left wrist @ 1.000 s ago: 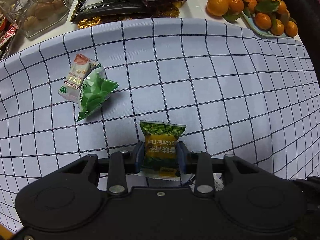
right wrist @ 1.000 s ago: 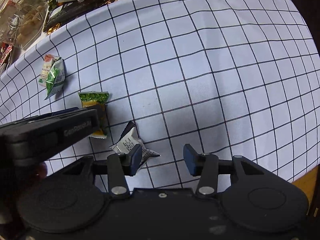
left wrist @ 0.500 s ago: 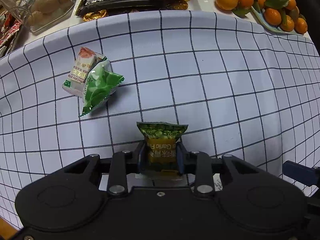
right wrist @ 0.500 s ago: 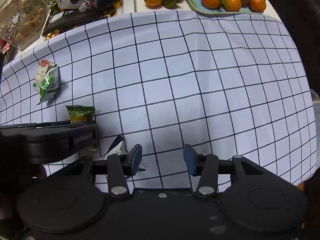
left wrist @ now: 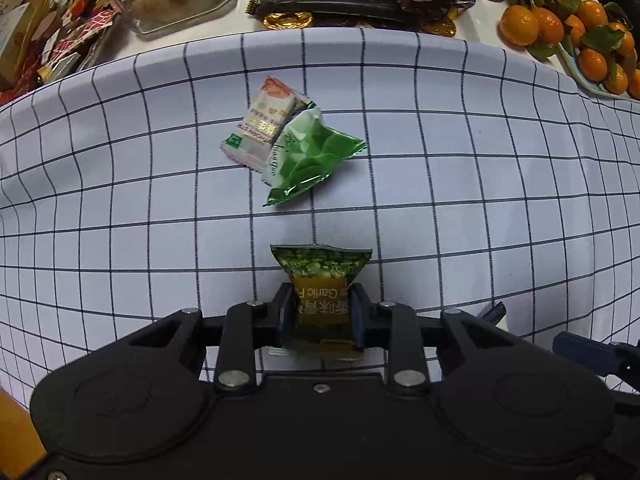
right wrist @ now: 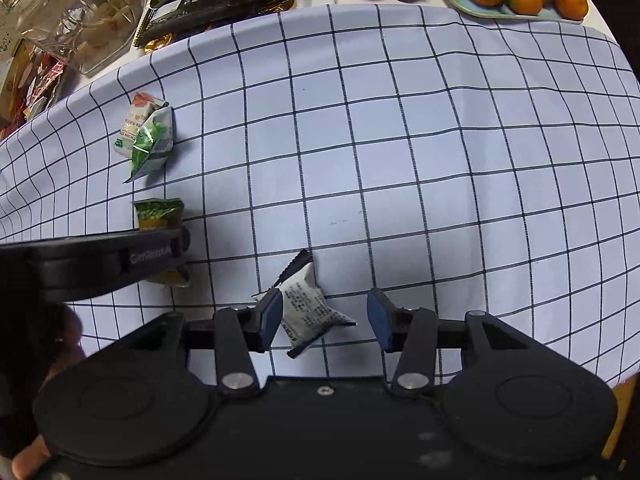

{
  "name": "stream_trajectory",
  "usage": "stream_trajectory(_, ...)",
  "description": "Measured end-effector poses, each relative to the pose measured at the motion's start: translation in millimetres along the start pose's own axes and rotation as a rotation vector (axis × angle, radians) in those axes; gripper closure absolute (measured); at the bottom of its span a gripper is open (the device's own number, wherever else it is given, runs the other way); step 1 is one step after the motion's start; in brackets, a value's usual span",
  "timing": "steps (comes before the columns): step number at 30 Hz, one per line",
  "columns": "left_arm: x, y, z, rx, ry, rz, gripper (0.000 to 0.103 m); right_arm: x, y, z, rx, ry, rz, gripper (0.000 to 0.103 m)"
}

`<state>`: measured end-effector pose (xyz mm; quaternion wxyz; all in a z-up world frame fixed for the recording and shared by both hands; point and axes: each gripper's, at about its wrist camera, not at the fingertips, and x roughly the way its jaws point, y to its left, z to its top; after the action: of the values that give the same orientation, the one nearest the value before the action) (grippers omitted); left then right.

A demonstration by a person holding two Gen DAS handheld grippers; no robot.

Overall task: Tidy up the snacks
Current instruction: 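Grasp the green garlic packet with the left tool while right tool grasps the white-and-black packet, then carry both held packets over the gold tray and lower them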

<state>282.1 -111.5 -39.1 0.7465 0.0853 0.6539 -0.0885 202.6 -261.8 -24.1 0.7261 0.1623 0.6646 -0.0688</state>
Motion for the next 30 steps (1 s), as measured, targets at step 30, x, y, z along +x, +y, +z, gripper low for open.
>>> stream_trajectory(30,-62.5,50.7,-83.1,-0.039,-0.079,0.016,0.065,-7.6,42.6,-10.9,-0.065,-0.085,-0.056,0.072)
